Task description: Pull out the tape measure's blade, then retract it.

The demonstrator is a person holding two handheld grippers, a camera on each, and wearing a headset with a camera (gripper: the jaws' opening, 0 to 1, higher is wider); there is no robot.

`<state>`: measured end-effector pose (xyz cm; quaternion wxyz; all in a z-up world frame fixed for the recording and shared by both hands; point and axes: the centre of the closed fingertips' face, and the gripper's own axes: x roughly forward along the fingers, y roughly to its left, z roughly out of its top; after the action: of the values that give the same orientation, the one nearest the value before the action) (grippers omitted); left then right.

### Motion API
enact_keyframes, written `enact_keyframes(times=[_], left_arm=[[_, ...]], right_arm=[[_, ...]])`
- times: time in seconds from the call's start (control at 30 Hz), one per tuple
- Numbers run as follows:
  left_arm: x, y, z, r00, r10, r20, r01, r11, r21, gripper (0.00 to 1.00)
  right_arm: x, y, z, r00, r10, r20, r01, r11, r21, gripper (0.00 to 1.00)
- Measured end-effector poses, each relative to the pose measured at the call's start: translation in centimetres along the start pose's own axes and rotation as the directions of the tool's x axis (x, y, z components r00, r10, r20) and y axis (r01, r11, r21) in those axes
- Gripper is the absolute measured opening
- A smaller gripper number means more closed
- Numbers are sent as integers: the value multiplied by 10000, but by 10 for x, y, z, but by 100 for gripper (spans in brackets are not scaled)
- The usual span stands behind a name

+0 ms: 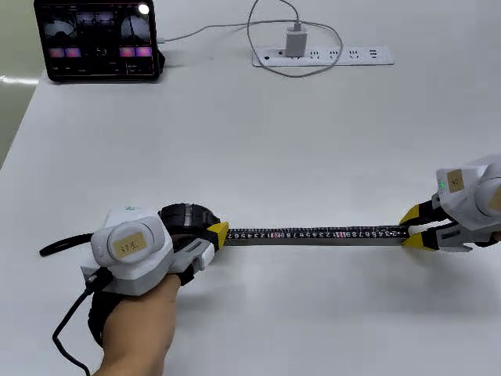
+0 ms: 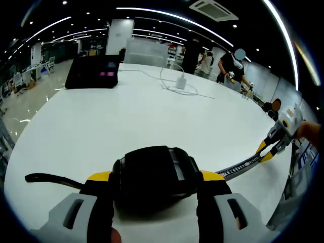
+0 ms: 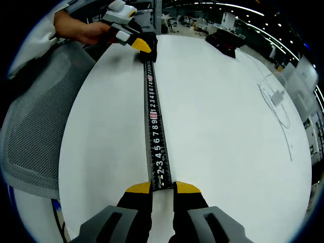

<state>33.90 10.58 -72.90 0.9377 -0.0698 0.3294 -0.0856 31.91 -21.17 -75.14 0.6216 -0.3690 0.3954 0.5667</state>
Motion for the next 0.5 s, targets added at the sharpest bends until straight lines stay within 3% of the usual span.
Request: enact_keyframes(times=[0.5], left_arm=[[-3, 1, 0, 9998, 177, 49, -175, 9993, -334, 62]], right_arm=[[0, -1, -1, 9999, 8, -136, -7, 10000, 31, 12]])
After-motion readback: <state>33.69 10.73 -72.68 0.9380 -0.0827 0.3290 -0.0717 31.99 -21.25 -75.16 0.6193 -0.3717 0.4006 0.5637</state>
